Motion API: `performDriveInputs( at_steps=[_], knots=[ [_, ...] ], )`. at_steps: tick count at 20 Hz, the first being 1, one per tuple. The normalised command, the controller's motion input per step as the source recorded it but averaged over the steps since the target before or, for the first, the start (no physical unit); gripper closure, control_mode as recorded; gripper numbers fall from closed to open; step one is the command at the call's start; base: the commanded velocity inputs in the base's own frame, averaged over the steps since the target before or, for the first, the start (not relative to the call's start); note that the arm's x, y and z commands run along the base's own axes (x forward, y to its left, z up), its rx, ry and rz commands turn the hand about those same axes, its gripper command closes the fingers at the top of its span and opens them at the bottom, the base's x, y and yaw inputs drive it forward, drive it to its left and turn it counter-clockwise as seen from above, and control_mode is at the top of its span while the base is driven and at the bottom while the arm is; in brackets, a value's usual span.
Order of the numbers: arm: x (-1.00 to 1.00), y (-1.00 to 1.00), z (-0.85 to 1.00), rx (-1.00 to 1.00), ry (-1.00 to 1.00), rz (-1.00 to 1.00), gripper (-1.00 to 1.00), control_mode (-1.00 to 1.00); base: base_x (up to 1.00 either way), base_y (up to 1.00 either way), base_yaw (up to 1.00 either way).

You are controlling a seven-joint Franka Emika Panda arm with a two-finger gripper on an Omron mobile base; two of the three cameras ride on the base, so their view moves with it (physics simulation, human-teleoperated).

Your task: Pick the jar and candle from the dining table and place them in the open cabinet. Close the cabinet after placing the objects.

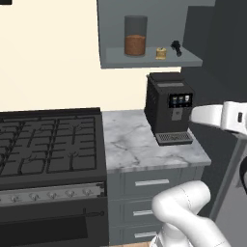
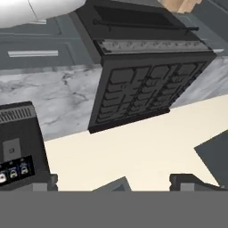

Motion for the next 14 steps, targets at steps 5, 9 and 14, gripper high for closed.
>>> performDriveInputs(
  at_steps=[5, 9, 14],
  knots=[
    [-0.85, 0.00, 0.45, 0.00, -0.05, 0.11, -1.00, -1.00, 0.00, 0.00, 0.00],
    [-0.90, 0.00, 0.41, 0.00, -0.03, 0.07, -1.00, -1.00, 0.00, 0.00, 0.00],
    [-0.88, 0.00, 0.40, 0.00, -0.02, 0.07, -1.00, -1.00, 0.00, 0.00, 0.00]
  ],
)
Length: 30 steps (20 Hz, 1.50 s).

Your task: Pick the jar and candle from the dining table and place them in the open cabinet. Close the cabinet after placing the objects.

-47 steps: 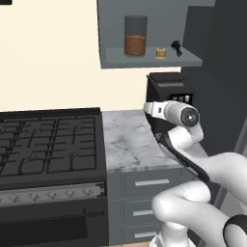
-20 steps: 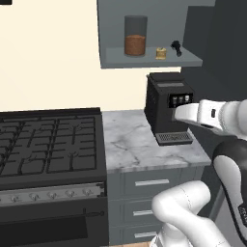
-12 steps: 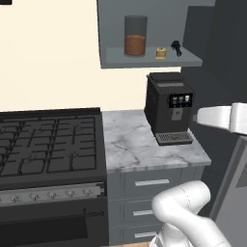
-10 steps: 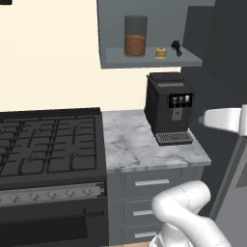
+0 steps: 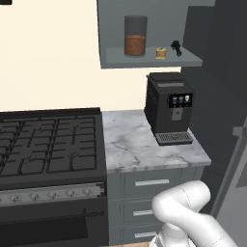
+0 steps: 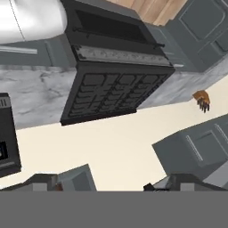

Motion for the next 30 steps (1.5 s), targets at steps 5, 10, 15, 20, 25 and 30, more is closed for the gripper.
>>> performDriveInputs(
  at_steps=[5, 10, 15, 20, 25, 30],
  knots=[
    [-0.86, 0.00, 0.39, 0.00, -0.02, 0.05, -1.00, -1.00, 0.00, 0.00, 0.00],
    [-0.53, -0.02, 0.31, 0.00, -0.05, 0.09, -1.00, -1.00, 0.00, 0.00, 0.00],
    [-0.23, -0.16, 0.11, 0.00, -0.04, 0.24, -1.00, -1.00, 0.00, 0.00, 0.00],
    [-0.01, -0.28, 0.01, 0.00, -0.01, 0.27, -1.00, -1.00, 0.00, 0.00, 0.00],
    [0.01, -0.35, -0.01, 0.01, 0.00, 0.29, -1.00, -1.00, 0.00, 0.00, 0.00],
    [0.00, -0.21, -0.01, 0.01, -0.01, 0.20, -1.00, -1.00, 0.00, 0.00, 0.00]
  ],
)
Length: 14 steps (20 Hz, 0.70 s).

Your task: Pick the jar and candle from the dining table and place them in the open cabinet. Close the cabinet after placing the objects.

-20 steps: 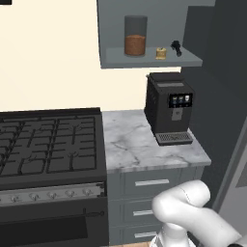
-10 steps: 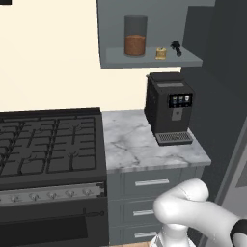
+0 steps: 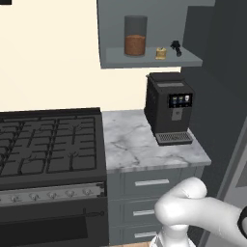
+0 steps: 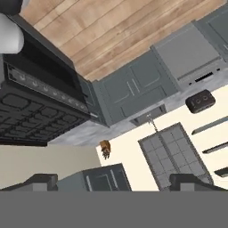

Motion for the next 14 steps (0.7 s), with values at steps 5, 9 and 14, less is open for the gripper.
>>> performDriveInputs(
  at_steps=[5, 9, 14],
  knots=[
    [0.00, -0.01, -0.01, -0.11, -0.11, 0.01, -1.00, -1.00, 0.00, 0.00, 0.00],
    [0.04, -0.02, -0.02, -0.06, -0.15, 0.01, -1.00, -1.00, 0.00, 0.00, 0.00],
    [0.24, -0.18, -0.01, 0.00, -0.08, 0.11, -1.00, -1.00, 0.00, 0.00, 0.00]
  ],
)
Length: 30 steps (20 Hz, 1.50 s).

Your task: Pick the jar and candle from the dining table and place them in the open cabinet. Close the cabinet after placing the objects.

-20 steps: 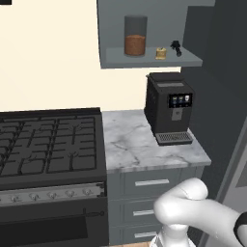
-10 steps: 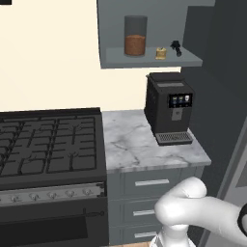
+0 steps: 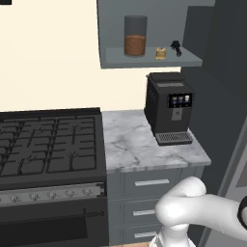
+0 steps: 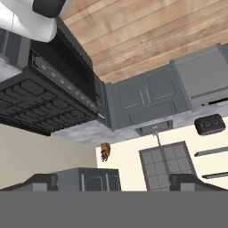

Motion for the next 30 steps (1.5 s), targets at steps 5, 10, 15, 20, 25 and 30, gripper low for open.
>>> performDriveInputs(
  at_steps=[5, 10, 15, 20, 25, 30],
  knots=[
    [0.39, -0.33, 0.00, 0.04, -0.02, 0.26, -1.00, -1.00, 0.00, 0.00, 0.00],
    [0.12, -0.31, -0.01, 0.01, -0.02, 0.17, -1.00, -1.00, 0.00, 0.00, 0.00],
    [-0.01, -0.17, -0.16, -0.07, -0.03, -0.07, -1.00, -1.00, 0.00, 0.00, 0.00],
    [0.00, -0.04, -0.27, -0.20, -0.08, -0.30, -1.00, -1.00, 0.00, 0.00, 0.00],
    [0.09, -0.08, -0.10, -0.16, -0.09, -0.31, -1.00, -1.00, 0.00, 0.00, 0.00],
    [0.40, -0.25, 0.00, -0.05, -0.05, -0.05, -1.00, -1.00, 0.00, 0.00, 0.00]
  ],
)
